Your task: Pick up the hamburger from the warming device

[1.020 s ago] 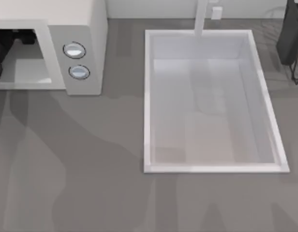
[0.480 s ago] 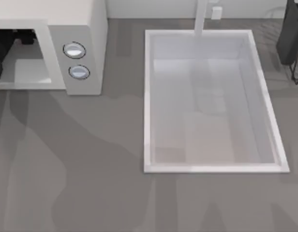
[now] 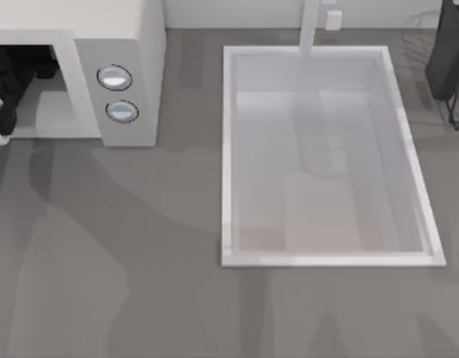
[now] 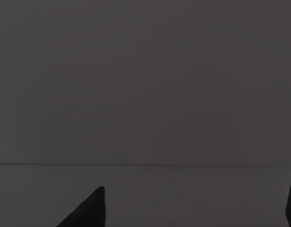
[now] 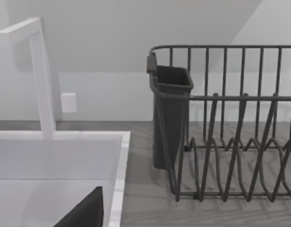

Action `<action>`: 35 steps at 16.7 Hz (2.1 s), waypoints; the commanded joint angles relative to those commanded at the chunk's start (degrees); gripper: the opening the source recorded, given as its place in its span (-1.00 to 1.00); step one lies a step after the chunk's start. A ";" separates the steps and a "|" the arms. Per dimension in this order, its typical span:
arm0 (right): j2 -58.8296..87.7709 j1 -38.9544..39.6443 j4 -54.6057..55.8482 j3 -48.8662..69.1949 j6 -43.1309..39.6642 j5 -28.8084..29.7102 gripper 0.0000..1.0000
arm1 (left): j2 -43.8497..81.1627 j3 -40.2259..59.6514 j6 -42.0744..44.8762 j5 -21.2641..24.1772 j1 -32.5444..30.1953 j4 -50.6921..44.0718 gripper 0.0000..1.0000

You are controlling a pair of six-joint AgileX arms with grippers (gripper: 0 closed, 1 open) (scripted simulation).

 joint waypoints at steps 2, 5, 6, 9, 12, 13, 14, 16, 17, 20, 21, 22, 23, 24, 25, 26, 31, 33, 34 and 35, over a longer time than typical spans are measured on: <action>0.00 0.00 0.00 0.00 0.00 0.00 1.00 | -9.72 -8.00 -2.52 -5.97 -6.30 -2.49 -1.00; 0.00 0.00 0.00 0.00 0.00 0.00 1.00 | -26.24 -21.42 -6.59 -15.62 -16.51 -6.57 -1.00; 0.00 0.00 0.00 0.00 0.00 0.00 1.00 | -31.67 -25.93 -7.94 -18.85 -19.93 -7.96 -1.00; 0.00 0.00 0.00 0.00 0.00 0.00 1.00 | -45.41 -38.20 -11.72 -27.83 -29.44 -11.86 -1.00; 0.00 0.00 0.00 0.00 0.00 0.00 1.00 | -53.86 -46.50 -14.56 -34.54 -36.51 -14.78 -1.00; 0.00 0.00 0.00 0.00 0.00 0.00 1.00 | -55.48 -48.09 -15.18 -35.99 -38.02 -15.39 -1.00; 0.00 0.00 0.00 0.00 0.00 0.00 1.00 | -56.49 -49.09 -15.58 -36.94 -39.00 -15.80 -1.00; 0.00 0.00 0.00 0.00 0.00 0.00 1.00 | -56.84 -49.43 -15.72 -37.26 -39.34 -15.93 -1.00; 0.00 0.00 0.00 0.00 0.00 0.00 1.00 | -56.84 -49.43 -15.72 -37.26 -39.34 -15.93 -1.00; 0.00 0.00 0.00 0.00 0.00 0.00 1.00 | -55.60 -49.59 -15.47 -37.32 -37.72 -15.29 -1.00; 0.00 0.00 0.00 0.00 0.00 0.00 1.00 | -54.91 -49.77 -15.49 -37.36 -37.81 -14.58 -1.00; 0.00 0.00 0.00 0.00 0.00 0.00 1.00 | -53.65 -50.08 -15.53 -37.43 -37.96 -13.28 -1.00; 0.00 0.00 0.00 0.00 0.00 0.00 1.00 | -51.89 -50.54 -15.57 -37.51 -38.15 -11.33 -1.00; 0.00 0.00 0.00 0.00 0.00 0.00 1.00 | -49.77 -51.14 -15.62 -37.57 -38.36 -8.80 -1.00; 0.00 0.00 0.00 0.00 0.00 0.00 1.00 | -47.38 -51.85 -15.66 -37.62 -38.56 -5.68 -1.00; 0.00 0.00 0.00 0.00 0.00 0.00 1.00 | -44.77 -52.68 -15.69 -37.64 -38.76 -1.98 -1.00; 0.00 0.00 0.00 0.00 0.00 0.00 1.00 | -31.41 -57.55 -15.68 -37.35 -39.38 18.50 -1.00; 0.00 0.00 0.00 0.00 0.00 0.00 1.00 | -27.37 -59.32 -15.60 -37.09 -39.41 24.28 -1.00; 0.00 0.00 0.00 0.00 0.00 0.00 1.00 | -25.85 -60.04 -15.56 -36.96 -39.39 26.28 -1.00; 0.00 0.00 0.00 0.00 0.00 0.00 1.00 | -24.78 -60.57 -15.53 -36.85 -39.35 27.62 -1.00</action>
